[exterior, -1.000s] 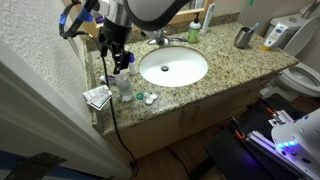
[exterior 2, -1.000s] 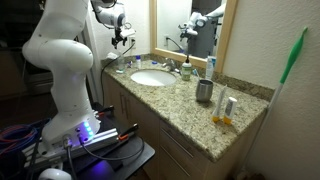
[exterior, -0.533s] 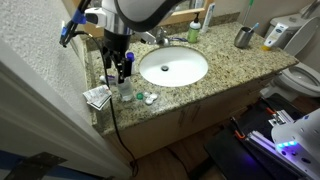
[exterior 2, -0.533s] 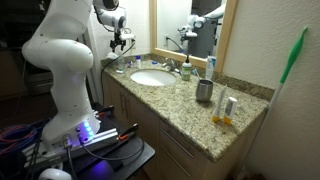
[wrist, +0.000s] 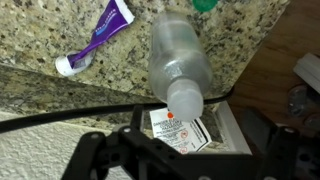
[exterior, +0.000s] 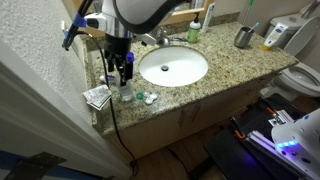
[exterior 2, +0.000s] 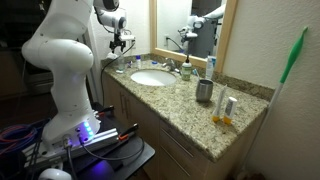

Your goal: Move clear bottle to the right side of the sink

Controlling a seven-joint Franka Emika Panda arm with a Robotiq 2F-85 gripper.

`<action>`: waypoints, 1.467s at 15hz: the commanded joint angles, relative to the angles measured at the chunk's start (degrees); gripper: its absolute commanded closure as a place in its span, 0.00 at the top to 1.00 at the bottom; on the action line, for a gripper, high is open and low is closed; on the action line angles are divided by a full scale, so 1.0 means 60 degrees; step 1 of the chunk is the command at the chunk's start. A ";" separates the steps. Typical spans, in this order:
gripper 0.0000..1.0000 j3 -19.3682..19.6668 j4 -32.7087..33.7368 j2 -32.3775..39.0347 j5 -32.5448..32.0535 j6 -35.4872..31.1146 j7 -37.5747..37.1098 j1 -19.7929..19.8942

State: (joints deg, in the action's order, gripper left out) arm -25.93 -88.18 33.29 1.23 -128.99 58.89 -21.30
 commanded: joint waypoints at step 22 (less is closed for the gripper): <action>0.35 0.0432 0.0415 0.0223 -0.0827 0.1432 -0.1545 -0.0499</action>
State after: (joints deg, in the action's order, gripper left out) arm -24.04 -87.08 33.91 -3.07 -121.52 50.31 -23.48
